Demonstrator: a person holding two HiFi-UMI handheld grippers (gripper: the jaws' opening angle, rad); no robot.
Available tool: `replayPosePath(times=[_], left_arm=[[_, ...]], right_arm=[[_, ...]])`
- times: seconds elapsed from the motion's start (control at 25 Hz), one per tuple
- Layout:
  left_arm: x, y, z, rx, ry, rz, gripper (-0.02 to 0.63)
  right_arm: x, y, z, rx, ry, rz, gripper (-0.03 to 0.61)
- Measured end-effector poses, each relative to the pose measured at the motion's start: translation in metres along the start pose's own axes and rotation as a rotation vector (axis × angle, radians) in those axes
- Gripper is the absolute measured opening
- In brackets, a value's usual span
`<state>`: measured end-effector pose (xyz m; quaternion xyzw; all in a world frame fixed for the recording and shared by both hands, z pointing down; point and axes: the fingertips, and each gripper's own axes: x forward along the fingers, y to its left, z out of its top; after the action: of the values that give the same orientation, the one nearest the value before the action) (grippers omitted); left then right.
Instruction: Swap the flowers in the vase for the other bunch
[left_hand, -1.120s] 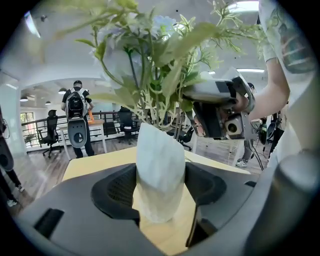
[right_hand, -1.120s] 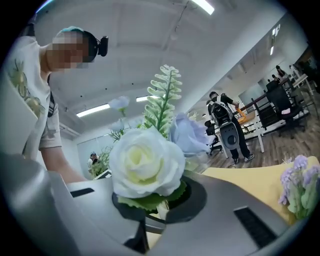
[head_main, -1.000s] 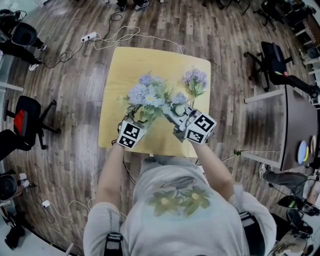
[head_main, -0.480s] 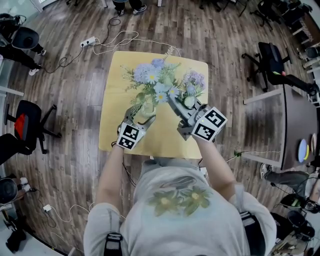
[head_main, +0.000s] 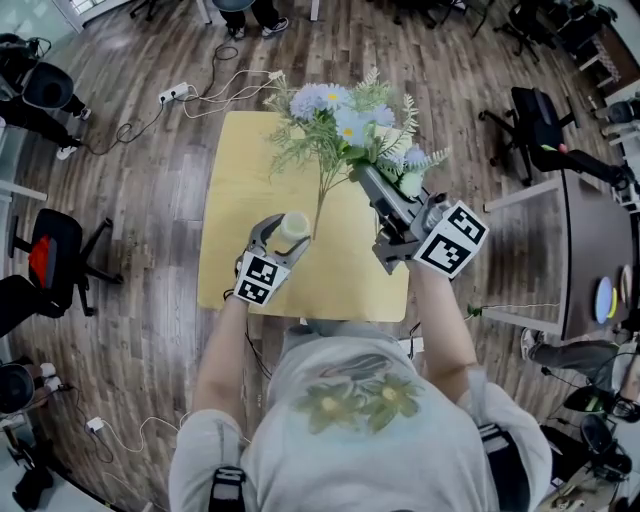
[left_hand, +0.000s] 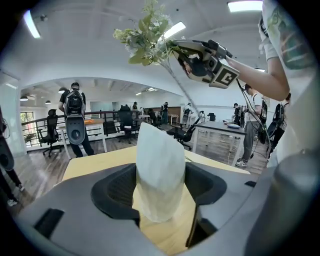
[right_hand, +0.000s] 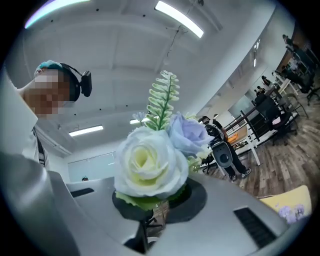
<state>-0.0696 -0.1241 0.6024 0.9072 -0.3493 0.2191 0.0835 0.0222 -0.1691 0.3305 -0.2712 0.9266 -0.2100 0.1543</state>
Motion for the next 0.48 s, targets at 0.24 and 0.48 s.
replayPosePath(times=[0.24, 0.48], left_arm=[[0.004, -0.001, 0.005, -0.006, -0.004, -0.001, 0.324], [0.004, 0.000, 0.008, -0.010, -0.008, -0.001, 0.324]], right_arm=[[-0.001, -0.015, 0.003, -0.077, 0.118, -0.072, 0.051], [-0.004, -0.060, -0.074, -0.003, 0.412, -0.125, 0.051]])
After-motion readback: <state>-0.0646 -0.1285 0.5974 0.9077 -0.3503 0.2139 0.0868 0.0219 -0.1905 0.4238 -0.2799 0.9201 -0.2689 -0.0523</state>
